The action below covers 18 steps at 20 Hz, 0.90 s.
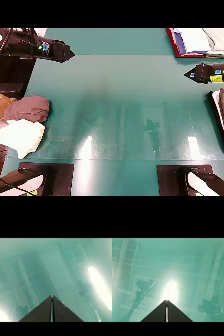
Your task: Fold the shirts.
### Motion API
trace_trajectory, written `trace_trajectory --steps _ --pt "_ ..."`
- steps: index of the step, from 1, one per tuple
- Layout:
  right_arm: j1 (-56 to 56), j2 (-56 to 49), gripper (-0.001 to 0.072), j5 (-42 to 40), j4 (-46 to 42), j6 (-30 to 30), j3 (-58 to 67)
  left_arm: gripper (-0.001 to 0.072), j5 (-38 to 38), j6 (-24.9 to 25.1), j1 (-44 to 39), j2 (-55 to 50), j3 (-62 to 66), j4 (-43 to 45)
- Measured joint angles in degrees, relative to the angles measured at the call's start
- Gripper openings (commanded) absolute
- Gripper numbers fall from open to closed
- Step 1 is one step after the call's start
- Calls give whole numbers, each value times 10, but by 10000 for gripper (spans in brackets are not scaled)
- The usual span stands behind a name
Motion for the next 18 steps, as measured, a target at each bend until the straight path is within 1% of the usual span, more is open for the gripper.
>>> trace_trajectory --steps 18 --pt "0 -2 17 -5 0 0 0 27 0 0 0 0 0 -2"
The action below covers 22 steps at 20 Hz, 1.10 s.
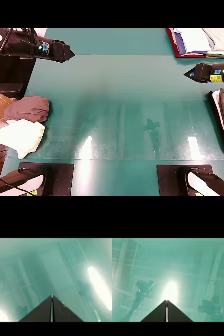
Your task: Fold the shirts.
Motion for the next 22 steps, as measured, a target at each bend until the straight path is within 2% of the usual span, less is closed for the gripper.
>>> trace_trajectory --steps 4,9,10,11,12,16,21,22 --pt "0 0 17 4 0 0 0 27 -12 0 7 2 4 9" --pt "0 0 17 7 0 0 0 31 -115 -19 59 33 -16 128" --pt "0 0 17 8 0 0 0 259 -131 -28 75 40 -30 153" --pt "0 0 17 9 0 0 0 631 -147 -38 92 47 -50 177" --pt "0 0 17 9 0 0 0 666 -158 -45 109 52 -72 194" --pt "0 0 17 9 0 0 0 665 -156 -66 171 60 -194 250" --pt "1 0 17 9 0 0 0 663 -58 -81 217 61 -335 287" --pt "1 0 17 9 1 0 0 602 -39 -85 221 61 -349 289"
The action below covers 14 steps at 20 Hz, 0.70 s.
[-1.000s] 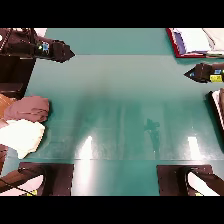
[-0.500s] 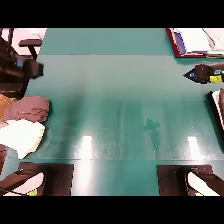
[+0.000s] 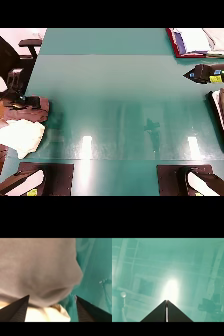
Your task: Fold the shirts.
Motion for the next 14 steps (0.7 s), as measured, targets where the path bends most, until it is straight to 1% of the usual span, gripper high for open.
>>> trace_trajectory --steps 1,2,3,5,6,11,14 --pt "0 0 17 0 0 0 0 306 13 -6 3 0 -9 2" --pt "0 0 17 0 0 0 0 112 23 -11 5 0 -16 5" --pt "0 0 17 0 0 0 0 97 30 -16 6 0 -21 7" --pt "0 0 17 0 0 0 0 95 37 -22 8 0 -26 8" --pt "0 0 17 0 0 0 0 28 37 -25 8 0 -28 9" --pt "0 0 17 0 0 0 0 26 31 -29 9 4 -30 10" --pt "0 0 17 0 0 0 0 25 26 -30 9 33 -1 10"
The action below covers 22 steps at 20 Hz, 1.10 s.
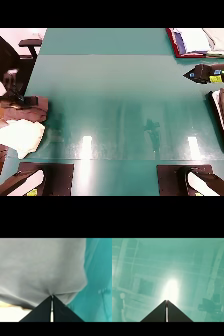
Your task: Fold the shirts.
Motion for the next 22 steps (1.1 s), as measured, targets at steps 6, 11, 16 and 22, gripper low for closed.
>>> trace_trajectory --steps 6,11,16,22 --pt "0 1 17 -1 0 0 50 24 -40 8 -76 88 200 -16" --pt "0 1 17 -5 0 0 146 24 -75 21 -230 100 351 -37" --pt "0 1 17 -3 0 0 222 25 -69 21 -400 28 387 -50" --pt "-1 2 17 1 -41 0 270 530 23 57 -560 -148 394 -156"
